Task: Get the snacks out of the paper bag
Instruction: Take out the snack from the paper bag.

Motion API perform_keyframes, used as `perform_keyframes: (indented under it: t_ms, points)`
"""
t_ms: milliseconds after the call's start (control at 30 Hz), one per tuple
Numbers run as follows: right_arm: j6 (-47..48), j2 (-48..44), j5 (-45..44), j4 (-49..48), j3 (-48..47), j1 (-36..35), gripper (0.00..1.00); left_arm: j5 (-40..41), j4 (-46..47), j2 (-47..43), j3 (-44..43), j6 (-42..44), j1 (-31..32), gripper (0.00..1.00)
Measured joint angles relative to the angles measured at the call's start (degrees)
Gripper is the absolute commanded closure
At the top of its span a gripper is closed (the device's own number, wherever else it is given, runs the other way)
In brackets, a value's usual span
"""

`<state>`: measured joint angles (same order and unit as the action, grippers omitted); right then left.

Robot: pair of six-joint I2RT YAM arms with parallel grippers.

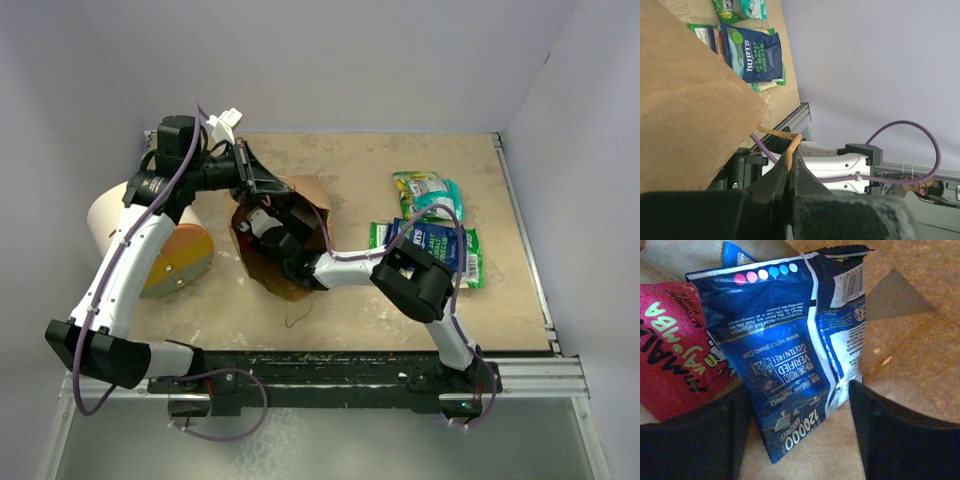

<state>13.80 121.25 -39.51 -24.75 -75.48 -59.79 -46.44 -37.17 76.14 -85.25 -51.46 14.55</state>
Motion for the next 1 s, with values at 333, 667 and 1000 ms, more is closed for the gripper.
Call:
perform_keyframes:
  t_ms: [333,667,1000]
  points:
    - [1.27,0.61,-0.11,1.07,-1.9,0.98,1.0,0.22,-0.63,0.0,-1.09,0.0,0.15,1.0]
    - [2.29,-12.2,6.84,2.03,5.92,0.39,1.0,0.44,-0.46,-0.68,-1.09,-0.02,0.15,1.0]
    - [-2.08,-34.03,28.55,2.54,22.38,-1.22,1.0,0.11,0.59,-0.83,-1.07,-0.42,0.57,1.0]
